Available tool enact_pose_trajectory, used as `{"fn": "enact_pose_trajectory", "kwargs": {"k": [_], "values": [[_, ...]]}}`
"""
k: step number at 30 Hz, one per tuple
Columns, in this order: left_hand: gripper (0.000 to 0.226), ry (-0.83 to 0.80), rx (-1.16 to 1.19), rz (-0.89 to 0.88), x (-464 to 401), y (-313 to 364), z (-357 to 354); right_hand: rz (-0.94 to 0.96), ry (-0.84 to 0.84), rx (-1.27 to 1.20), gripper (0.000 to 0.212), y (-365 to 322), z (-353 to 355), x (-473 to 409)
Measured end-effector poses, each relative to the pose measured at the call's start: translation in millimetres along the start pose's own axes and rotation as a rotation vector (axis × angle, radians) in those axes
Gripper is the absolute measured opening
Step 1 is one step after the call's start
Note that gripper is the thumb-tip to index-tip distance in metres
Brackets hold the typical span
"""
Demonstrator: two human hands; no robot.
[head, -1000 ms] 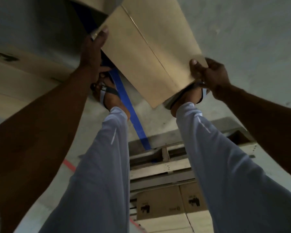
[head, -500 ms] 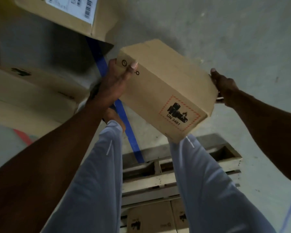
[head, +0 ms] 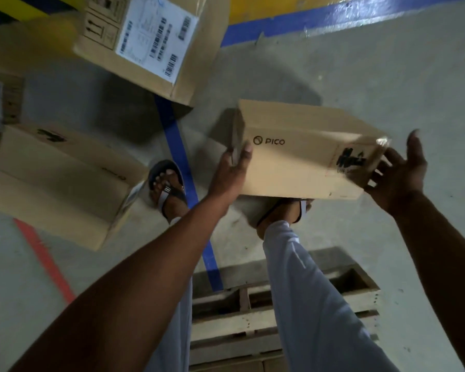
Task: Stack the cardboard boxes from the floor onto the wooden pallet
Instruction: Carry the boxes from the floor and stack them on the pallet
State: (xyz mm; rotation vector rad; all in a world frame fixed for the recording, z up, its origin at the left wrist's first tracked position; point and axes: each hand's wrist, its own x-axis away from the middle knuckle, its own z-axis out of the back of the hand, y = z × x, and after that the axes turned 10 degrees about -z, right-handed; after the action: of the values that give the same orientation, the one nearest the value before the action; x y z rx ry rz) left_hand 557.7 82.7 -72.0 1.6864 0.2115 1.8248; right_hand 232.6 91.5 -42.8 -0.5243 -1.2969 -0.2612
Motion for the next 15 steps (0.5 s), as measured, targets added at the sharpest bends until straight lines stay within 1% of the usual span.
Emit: {"fn": "enact_pose_trajectory", "kwargs": {"k": [1,3,4,5,9,11,13,15], "values": [[0.105,-0.03,0.004,-0.037,3.2,1.0,-8.5,0.006,0.06,0.079,0.09,-1.7,1.8,1.0],[0.109,-0.064,0.031,-0.075,5.9,5.5,-19.6,0.056,0.118,0.308,0.105,0.6,-5.9,4.9],[0.11,-0.073,0.059,-0.083,7.3,8.5,-22.4,0.079,0.132,0.377,0.114,4.5,-12.4,3.6],[0.11,-0.078,0.087,-0.086,8.3,11.0,-23.6,0.075,0.155,0.396,0.12,9.7,-20.1,0.0],[0.108,-0.101,0.093,-0.101,4.8,-1.0,-19.1,-0.037,0.323,0.218,0.127,26.0,-49.4,-14.0],[0.107,-0.104,0.091,-0.113,5.9,-4.4,-18.4,-0.051,0.357,0.148,0.127,26.7,-56.6,-15.2],[0.095,-0.134,0.07,-0.158,15.9,3.4,-18.0,-0.063,0.382,0.093,0.128,19.7,-53.6,-14.8],[0.07,-0.157,0.102,-0.211,27.8,17.0,-19.8,-0.066,0.411,0.094,0.132,7.1,-38.9,-15.5]]}}
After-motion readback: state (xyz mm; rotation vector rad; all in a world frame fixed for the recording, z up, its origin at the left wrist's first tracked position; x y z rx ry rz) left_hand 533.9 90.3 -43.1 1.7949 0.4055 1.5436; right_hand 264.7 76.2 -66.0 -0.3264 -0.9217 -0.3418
